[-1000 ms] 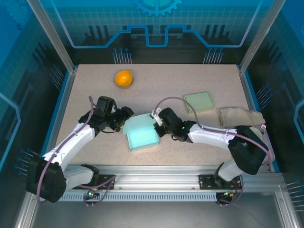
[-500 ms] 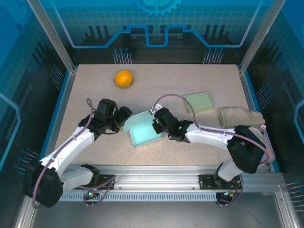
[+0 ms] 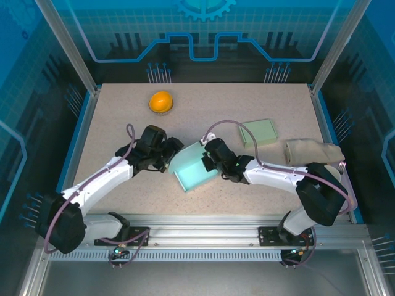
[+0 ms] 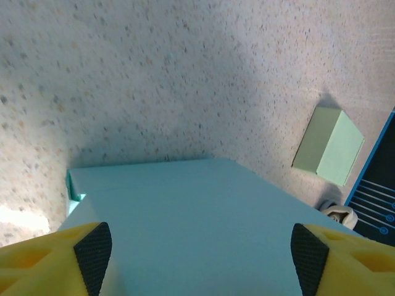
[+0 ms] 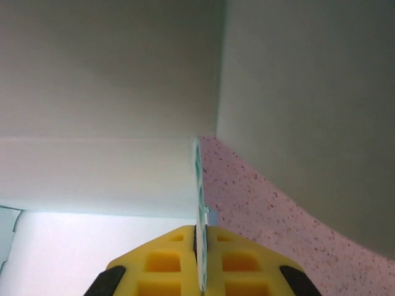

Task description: Fold the paper box

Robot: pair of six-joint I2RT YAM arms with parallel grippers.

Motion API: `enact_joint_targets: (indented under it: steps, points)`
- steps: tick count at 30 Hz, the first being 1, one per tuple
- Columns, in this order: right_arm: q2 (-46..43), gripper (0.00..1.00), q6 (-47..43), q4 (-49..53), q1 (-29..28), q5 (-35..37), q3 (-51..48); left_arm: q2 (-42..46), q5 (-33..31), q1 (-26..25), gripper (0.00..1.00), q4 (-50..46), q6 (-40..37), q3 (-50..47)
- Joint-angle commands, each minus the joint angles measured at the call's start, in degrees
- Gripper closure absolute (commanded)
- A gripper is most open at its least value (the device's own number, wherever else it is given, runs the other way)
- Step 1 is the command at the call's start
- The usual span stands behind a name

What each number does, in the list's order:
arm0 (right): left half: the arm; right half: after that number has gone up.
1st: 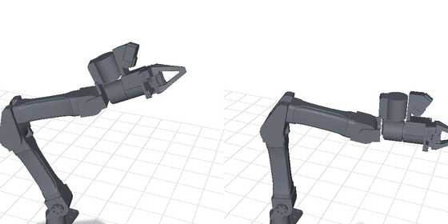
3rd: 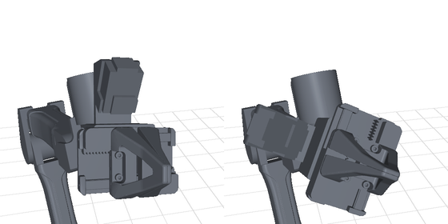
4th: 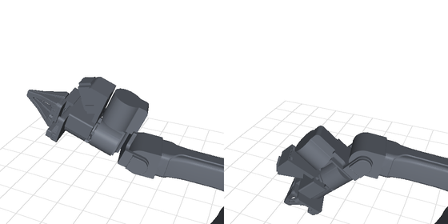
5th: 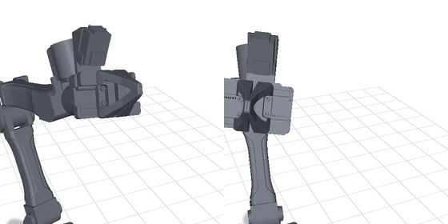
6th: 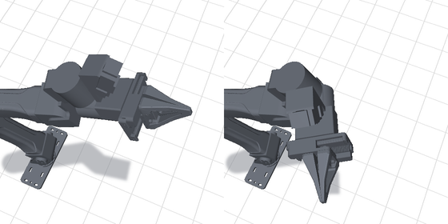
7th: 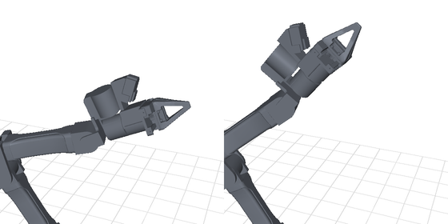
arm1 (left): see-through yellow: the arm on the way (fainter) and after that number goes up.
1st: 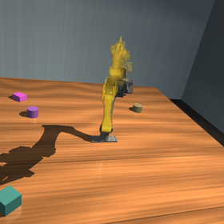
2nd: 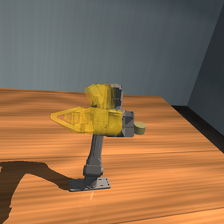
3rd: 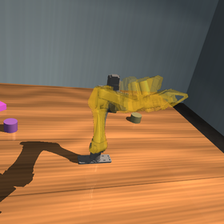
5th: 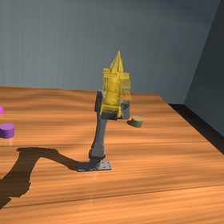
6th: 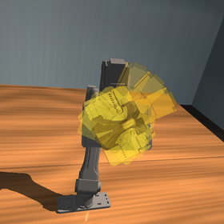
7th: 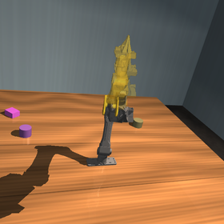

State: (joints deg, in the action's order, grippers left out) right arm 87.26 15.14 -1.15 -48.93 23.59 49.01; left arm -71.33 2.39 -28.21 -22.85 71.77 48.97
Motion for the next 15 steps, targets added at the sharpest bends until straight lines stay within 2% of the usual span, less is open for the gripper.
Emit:
enact_joint_targets:
  steps: [1, 5, 9, 11, 12, 15]
  points:
    - [-1.92, 1.0, 2.68, -2.54, -0.49, 0.62, -1.83, -0.73, -1.78, -1.74, 0.2, -3.02, 7.59, 1.23]
    - [-3.0, 1.0, 4.59, -3.05, -1.77, 2.82, -4.05, -0.66, -3.0, -3.21, 0.19, -4.16, 11.76, 1.78]
    - [-4.82, 1.0, 4.63, -2.91, -1.8, 4.49, -5.49, 0.75, -9.9, -3.23, 0.18, -12.53, 6.34, 6.57]
    - [-6.19, 1.0, 3.6, -2.28, -1.2, 5.01, -5.58, 1.91, -12.14, -2.7, 0.13, -15.75, 3.04, 8.19]
    - [-6.96, 1.0, 2.99, -2.04, -0.77, 5.01, -5.68, 2.32, -11.18, -1.83, 0.05, -16.12, 1.55, 8.42]
    - [-9.03, 1.0, 1.86, -1.93, 0.65, 4.39, -6.37, 2.0, -1.37, 2.32, 0.01, -12.17, -2.57, 7.4]
